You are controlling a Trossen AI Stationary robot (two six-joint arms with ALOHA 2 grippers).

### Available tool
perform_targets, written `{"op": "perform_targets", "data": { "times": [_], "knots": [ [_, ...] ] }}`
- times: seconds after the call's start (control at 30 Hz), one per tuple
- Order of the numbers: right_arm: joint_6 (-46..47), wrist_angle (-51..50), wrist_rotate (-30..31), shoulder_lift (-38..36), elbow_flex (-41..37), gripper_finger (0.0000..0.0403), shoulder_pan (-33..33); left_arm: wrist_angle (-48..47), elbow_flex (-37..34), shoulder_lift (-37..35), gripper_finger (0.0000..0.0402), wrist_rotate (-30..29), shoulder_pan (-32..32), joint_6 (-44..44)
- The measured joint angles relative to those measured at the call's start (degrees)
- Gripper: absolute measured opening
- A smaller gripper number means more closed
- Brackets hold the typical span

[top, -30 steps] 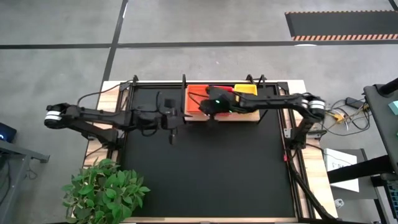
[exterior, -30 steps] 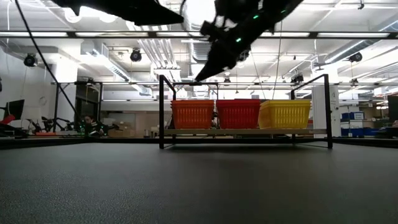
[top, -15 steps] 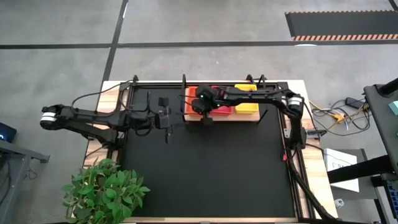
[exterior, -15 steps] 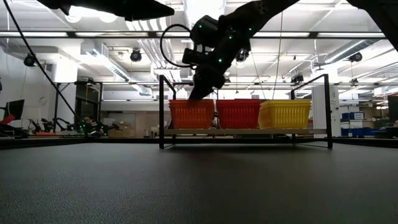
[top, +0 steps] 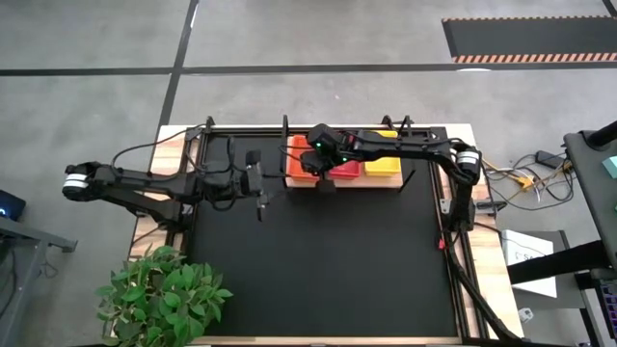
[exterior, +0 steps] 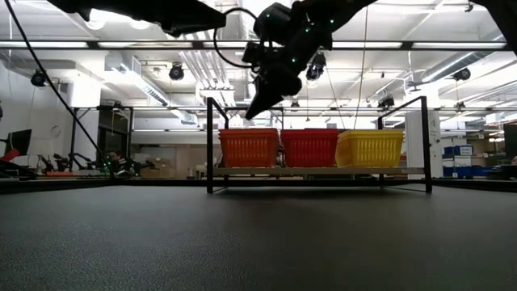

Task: Stack baskets on shelf by color
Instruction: Adjust the baskets on the shelf

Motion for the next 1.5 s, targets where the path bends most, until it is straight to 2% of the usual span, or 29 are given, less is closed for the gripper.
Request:
{"op": "perform_targets", "data": {
  "times": [0.17, 0.47, 0.67, 0.73, 0.93, 1.2, 1.3, 1.4, 1.5],
  "knots": [
    [2.4, 1.1, -1.3, 0.8, -1.3, 0.0008, 0.2, 0.9, -2.4, 1.4, 0.0137, 0.0, 0.0, -4.6],
    [2.7, -6.3, -0.7, 0.5, -2.1, 0.0009, 0.1, 4.4, -2.7, 0.9, 0.0137, -0.1, 0.0, -3.1],
    [-0.4, -7.0, 1.3, -0.1, -2.1, 0.0009, 0.1, 4.6, -2.6, 0.6, 0.0137, -0.1, 0.0, -2.1],
    [-0.5, -9.2, 3.3, -1.3, -2.1, 0.0009, 0.2, 5.2, -2.6, 0.7, 0.0137, -0.1, 0.0, -1.7],
    [1.3, -15.3, 3.8, -7.2, -3.1, 0.0009, 0.3, 5.2, -2.6, 0.7, 0.0137, -0.1, 0.0, -1.2],
    [8.2, -16.3, 3.8, -18.0, -11.5, 0.0009, 2.1, 4.9, -2.9, 1.0, 0.0137, -0.2, 0.0, -1.2],
    [12.1, -14.8, 4.0, -22.4, -15.7, 0.0009, 3.0, 2.8, -3.0, 0.7, 0.0137, -3.8, 0.0, -0.1],
    [15.3, -13.7, 4.0, -27.2, -19.5, 0.0009, 4.4, -4.4, -2.2, -0.7, 0.0137, -11.8, 0.3, 3.4],
    [17.5, -10.2, 4.0, -31.1, -23.3, 0.0009, 6.1, -11.0, -0.7, -2.3, 0.0137, -15.6, 1.8, 4.3]
  ]
}}
